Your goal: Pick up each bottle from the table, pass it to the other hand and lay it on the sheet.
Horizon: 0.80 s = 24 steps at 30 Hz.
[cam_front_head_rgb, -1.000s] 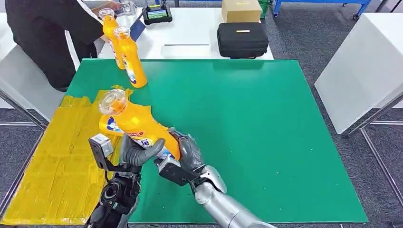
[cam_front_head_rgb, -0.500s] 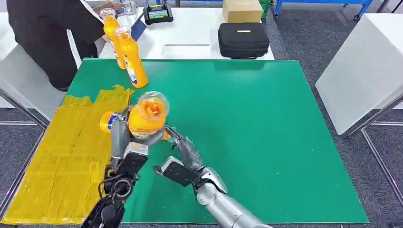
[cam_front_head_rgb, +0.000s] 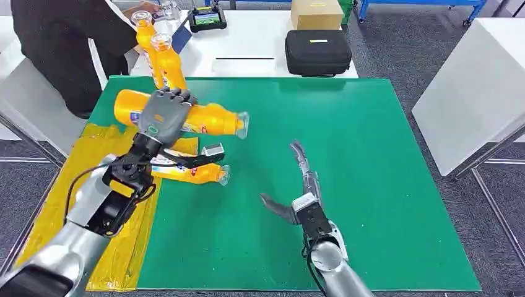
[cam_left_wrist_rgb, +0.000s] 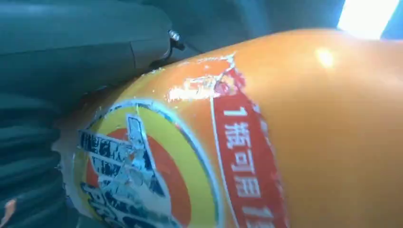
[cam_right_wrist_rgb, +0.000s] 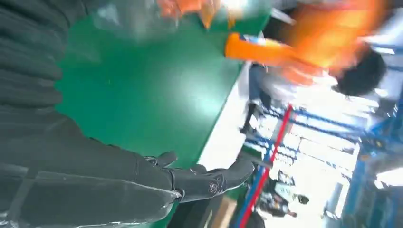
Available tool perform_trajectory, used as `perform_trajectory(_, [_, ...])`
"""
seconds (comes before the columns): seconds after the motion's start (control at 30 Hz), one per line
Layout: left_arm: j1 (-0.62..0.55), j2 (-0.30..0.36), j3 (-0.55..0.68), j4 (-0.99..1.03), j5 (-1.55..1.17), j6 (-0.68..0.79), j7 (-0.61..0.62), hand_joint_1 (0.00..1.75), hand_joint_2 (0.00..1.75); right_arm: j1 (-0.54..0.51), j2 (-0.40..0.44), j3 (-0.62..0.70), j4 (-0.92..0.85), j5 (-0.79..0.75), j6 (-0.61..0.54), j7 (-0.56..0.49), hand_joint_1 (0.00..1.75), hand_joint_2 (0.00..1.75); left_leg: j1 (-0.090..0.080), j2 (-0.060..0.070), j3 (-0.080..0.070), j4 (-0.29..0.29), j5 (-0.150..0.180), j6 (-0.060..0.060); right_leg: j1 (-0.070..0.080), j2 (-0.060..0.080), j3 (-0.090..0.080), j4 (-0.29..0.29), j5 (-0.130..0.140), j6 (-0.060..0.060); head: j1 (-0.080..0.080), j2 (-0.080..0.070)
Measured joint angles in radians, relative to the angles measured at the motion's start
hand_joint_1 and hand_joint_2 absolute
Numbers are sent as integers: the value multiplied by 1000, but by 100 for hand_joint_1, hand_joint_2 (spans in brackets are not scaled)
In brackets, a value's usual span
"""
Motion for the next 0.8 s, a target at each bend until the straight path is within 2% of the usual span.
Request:
perform_trajectory(0.1, [-96, 1, -12, 156, 22, -146, -102, 175, 175, 42, -9, -39, -57, 28, 0, 3, 0, 175, 0, 4, 0, 0, 0, 0, 0, 2, 0, 1, 0, 0, 0, 0])
perform_trajectory(0.43, [-341, 1, -40, 513, 92, -450, -255, 175, 175, 126, -10, -115, -165, 106, 4, 49, 0, 175, 0, 3, -1, 0, 0, 0, 0, 1, -2, 1, 0, 0, 0, 0])
perform_trajectory(0.8, [-429, -6, -74, 630, 110, -506, -268, 175, 175, 148, -1, -152, -205, 119, 16, 59, 0, 175, 0, 3, -1, 0, 0, 0, 0, 1, -1, 1, 0, 0, 0, 0])
